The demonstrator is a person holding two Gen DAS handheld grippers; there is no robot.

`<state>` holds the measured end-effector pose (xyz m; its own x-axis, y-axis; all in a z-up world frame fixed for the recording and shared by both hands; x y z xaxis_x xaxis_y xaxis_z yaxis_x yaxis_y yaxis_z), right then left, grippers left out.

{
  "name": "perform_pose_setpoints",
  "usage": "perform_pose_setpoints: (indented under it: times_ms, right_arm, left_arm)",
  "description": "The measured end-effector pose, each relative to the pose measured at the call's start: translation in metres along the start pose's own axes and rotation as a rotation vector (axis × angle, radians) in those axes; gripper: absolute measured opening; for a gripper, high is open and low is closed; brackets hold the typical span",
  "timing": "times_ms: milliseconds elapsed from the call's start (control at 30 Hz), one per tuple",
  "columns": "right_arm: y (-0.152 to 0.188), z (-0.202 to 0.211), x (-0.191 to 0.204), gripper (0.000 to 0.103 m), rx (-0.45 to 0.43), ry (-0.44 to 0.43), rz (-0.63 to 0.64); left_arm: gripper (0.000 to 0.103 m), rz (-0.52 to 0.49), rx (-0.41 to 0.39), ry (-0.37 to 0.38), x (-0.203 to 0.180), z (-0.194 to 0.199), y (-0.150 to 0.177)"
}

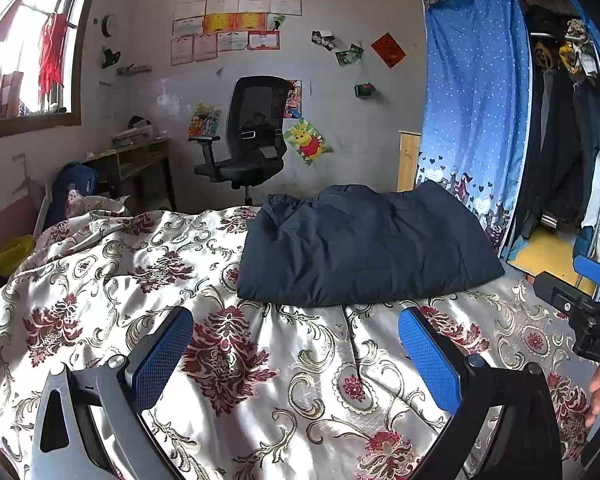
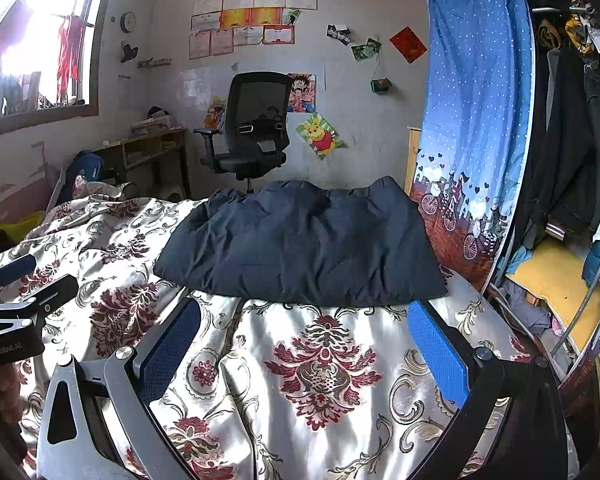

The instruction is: Fold large clothes

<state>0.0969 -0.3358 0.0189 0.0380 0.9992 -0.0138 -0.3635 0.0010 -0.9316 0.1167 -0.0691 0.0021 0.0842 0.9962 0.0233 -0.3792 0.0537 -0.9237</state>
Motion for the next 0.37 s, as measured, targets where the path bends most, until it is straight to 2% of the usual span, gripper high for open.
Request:
perform_pose_setpoints:
  times_ms: [367]
  right_arm:
    - [-0.0005, -0.0004, 0.0, 0.102, 0.001, 0.001, -0.002]
  left_arm:
    - [0.103, -0.014, 0.009, 0.015, -0.0032, -0.0005, 0.0022]
Point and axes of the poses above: each gripper's, at about its wrist camera, not at the fingertips, and z roughly against the way its jaws point, x to its left, y to its underside, the point moved 9 cm from there along -z, roughly the way its jaws point, and after that the axes turned 4 degrees about -x, right-handed, at the moved point
